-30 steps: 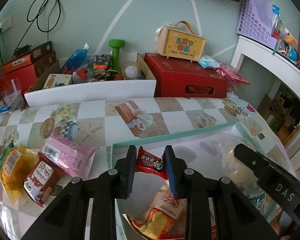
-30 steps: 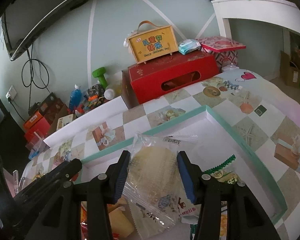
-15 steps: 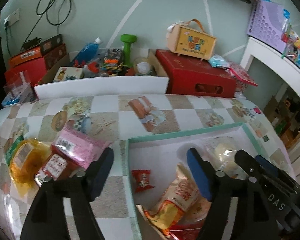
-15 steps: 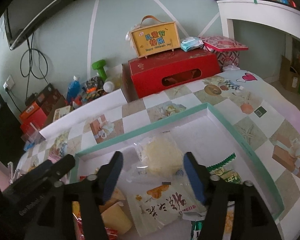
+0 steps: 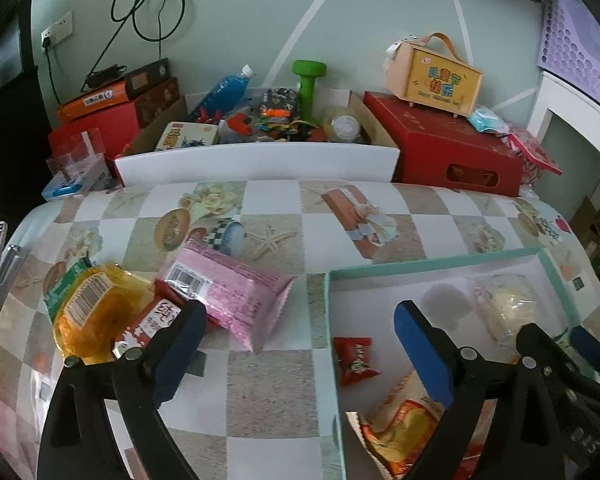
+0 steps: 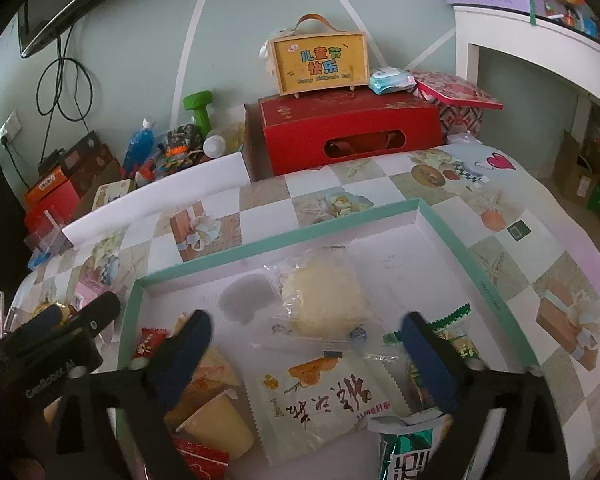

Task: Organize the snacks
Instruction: 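Carry the candy packet and bagged bun over the tray and open both grippers, then move both grippers back over the snack pile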

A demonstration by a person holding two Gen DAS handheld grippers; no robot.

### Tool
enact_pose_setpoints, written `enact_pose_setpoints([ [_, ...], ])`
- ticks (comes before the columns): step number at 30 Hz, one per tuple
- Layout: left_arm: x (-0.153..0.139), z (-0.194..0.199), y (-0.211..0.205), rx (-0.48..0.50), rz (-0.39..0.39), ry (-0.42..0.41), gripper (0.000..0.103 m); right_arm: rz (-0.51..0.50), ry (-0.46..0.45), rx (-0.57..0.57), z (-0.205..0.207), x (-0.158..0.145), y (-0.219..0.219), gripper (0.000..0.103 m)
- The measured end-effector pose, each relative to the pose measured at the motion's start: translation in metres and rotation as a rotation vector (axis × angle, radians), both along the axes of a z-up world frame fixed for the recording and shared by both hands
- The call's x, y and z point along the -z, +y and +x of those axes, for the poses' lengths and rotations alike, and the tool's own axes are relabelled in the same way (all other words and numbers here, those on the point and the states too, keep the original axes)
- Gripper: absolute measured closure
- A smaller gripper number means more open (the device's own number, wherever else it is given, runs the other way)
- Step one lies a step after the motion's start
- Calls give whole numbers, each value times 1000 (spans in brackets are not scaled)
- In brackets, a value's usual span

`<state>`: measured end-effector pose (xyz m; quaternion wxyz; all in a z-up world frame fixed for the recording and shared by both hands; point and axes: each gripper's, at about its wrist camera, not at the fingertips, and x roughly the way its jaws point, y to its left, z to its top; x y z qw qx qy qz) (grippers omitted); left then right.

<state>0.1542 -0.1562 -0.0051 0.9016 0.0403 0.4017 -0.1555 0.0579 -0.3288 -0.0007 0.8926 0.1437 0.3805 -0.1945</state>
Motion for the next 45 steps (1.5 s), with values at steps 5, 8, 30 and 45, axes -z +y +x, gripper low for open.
enact_pose_setpoints([
  [5,3,4,5,-27,3,8,0,5,6,-9,2,2,0,0],
  [8,6,6,7,-39,11,17,0,3,7,-11,3,2,1,0],
  [30,-27,11,83,-175,14,-155,0,-20,-145,-80,13,-15,44,0],
  [45,-27,18,185,-341,-12,-142,0,16,-165,-322,42,-15,137,0],
])
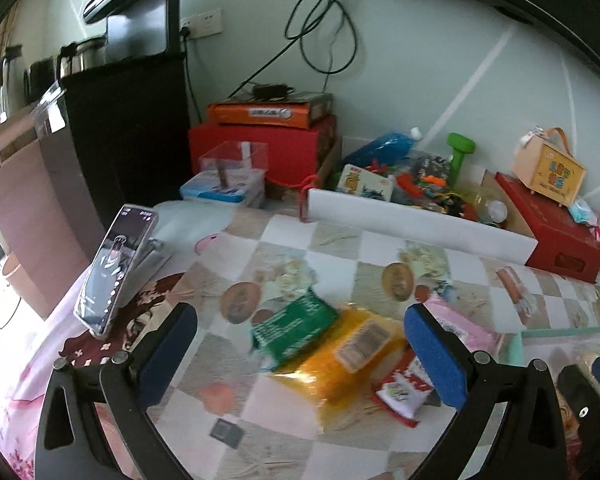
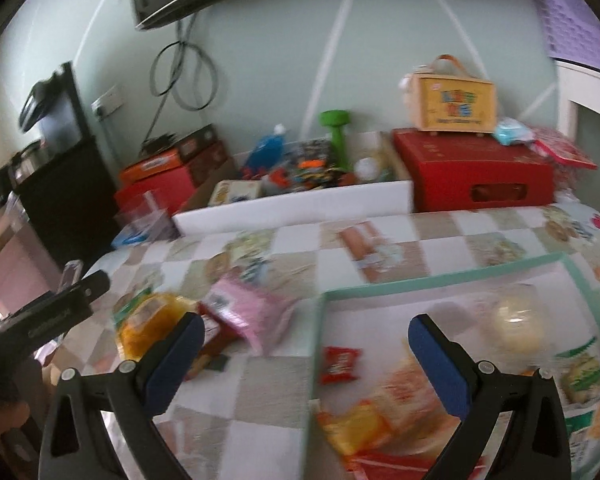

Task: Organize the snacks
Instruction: 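Move both grippers back over the snack pile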

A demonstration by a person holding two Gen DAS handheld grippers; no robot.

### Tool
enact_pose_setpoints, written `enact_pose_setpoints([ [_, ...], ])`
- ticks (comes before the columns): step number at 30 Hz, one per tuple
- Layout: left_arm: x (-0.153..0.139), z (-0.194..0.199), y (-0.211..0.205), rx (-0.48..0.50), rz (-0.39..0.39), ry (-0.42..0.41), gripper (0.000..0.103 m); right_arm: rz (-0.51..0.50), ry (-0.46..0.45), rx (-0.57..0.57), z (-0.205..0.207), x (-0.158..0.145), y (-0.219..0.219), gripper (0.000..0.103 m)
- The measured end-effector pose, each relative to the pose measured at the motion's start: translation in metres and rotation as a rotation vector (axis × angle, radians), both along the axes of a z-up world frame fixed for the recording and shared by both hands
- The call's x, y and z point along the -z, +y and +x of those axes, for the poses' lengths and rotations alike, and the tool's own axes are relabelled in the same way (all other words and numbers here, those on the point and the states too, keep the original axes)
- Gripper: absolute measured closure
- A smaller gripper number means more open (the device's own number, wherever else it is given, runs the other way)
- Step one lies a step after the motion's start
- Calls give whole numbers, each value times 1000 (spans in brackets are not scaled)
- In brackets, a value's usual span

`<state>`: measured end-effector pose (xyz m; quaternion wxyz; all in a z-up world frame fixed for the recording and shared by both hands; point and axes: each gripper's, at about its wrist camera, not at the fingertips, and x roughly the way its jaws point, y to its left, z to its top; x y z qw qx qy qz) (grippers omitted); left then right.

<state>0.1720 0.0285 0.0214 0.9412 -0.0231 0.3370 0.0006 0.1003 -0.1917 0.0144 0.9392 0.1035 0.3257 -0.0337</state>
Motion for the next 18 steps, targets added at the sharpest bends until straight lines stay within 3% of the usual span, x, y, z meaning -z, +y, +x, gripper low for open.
enact_pose_setpoints([
  [14,16,15,37,89,-149,17,0,-73,59,-106,36,16,70,0],
  [18,28,22,37,91,-140,54,0,-104,80,-109,49,26,83,0],
])
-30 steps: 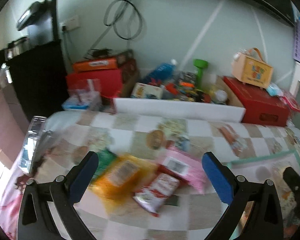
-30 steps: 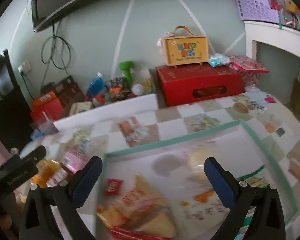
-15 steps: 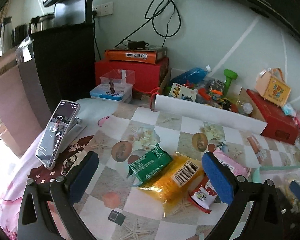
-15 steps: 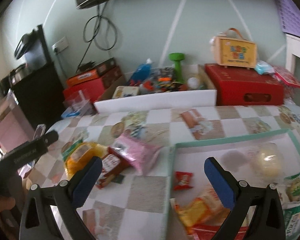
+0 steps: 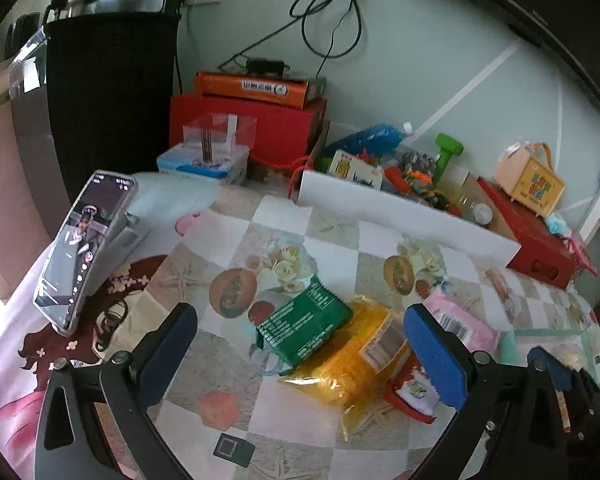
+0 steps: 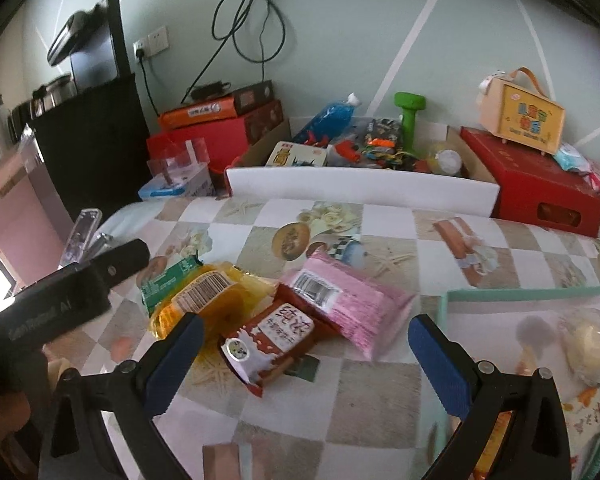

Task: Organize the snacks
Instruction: 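Move both grippers back over the snack pile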

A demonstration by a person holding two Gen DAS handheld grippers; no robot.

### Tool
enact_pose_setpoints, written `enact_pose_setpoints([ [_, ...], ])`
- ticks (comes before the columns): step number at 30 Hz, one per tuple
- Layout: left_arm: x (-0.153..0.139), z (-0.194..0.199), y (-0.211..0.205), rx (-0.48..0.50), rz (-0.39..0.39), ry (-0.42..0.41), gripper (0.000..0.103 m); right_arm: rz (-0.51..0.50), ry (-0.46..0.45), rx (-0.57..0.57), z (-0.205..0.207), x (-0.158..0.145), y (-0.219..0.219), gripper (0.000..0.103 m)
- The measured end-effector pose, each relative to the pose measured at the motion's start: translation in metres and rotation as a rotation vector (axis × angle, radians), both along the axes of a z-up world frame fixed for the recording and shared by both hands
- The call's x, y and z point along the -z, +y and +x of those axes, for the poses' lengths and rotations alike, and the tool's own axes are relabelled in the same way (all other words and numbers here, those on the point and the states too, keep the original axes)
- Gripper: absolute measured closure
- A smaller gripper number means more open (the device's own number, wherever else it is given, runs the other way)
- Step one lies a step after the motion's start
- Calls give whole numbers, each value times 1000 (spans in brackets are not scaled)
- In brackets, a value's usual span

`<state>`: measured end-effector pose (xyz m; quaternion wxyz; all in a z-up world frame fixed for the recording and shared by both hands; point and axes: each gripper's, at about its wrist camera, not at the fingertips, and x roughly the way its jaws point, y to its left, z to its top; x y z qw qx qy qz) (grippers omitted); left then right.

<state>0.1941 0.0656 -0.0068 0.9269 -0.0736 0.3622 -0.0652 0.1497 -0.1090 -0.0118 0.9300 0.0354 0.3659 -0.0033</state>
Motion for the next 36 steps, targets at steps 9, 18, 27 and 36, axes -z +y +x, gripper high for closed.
enact_pose_setpoints([
  [9,31,16,-1,-22,-4,114,0,-49,71,-11,19,28,16,4],
  [18,36,19,-1,-22,-22,131,0,-25,92,-1,25,41,15,5],
  [27,32,19,-20,26,20,124,0,30,123,30,27,46,9,4],
  [36,28,19,-26,31,56,122,0,-39,171,82,22,36,-3,16],
])
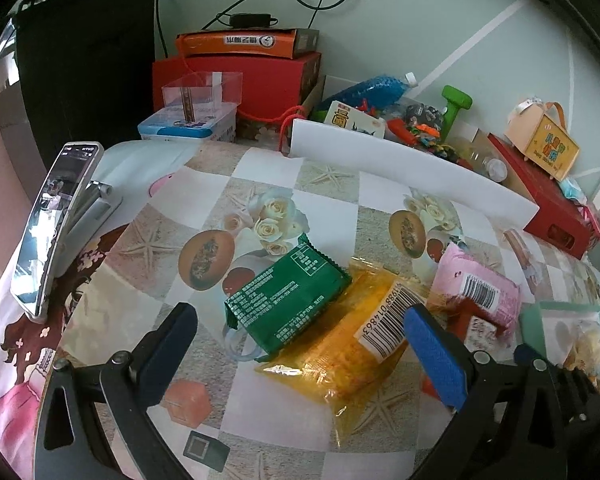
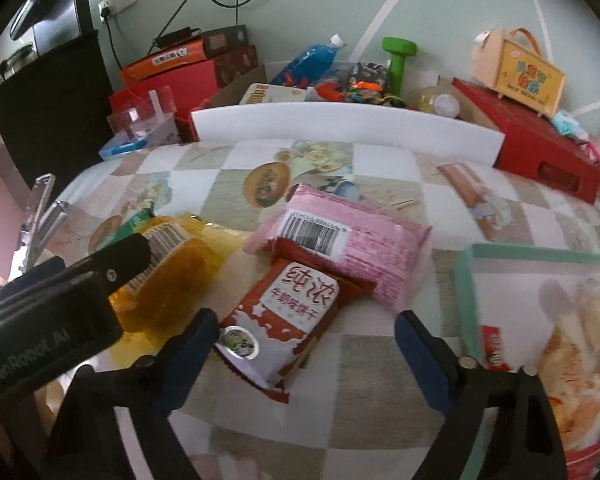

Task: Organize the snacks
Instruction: 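Grasp the yellow bagged bread with the left gripper while the right gripper grasps the red-white milk biscuit packet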

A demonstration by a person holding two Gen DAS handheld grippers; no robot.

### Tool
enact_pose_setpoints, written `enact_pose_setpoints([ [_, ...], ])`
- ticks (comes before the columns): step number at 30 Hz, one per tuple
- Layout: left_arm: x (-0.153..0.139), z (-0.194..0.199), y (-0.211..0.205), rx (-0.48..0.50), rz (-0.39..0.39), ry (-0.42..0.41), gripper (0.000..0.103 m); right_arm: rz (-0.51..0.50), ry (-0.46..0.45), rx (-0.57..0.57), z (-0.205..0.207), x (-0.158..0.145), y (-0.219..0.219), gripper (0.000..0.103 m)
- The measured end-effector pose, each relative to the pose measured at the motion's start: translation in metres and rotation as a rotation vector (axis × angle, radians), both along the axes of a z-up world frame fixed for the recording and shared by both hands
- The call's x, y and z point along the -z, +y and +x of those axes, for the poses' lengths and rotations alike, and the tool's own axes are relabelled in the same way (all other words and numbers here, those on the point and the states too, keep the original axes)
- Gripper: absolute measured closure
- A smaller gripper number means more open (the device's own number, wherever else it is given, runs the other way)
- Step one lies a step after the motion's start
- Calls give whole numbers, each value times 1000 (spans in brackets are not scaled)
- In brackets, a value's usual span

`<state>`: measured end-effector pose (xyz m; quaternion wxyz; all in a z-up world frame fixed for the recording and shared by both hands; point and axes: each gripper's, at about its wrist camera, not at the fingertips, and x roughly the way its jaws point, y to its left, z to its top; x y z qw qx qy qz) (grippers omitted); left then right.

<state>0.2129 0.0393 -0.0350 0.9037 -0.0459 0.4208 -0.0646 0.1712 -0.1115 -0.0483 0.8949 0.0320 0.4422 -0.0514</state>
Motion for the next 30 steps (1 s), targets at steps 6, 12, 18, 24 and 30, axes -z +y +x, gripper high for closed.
enact_pose_setpoints([
  [6,1,0,-8,31,5,7,0,23,0,-13,-1,-2,-5,32],
  [12,3,1,-21,75,14,17,0,44,2,-15,0,1,-6,33],
  [18,7,3,-23,68,17,28,1,52,4,-25,0,1,-6,33],
  [24,5,2,-20,76,-15,20,10,72,7,-28,0,2,-9,33],
  [30,-1,-1,-24,105,-28,10,27,100,-2,-11,1,2,-12,32],
])
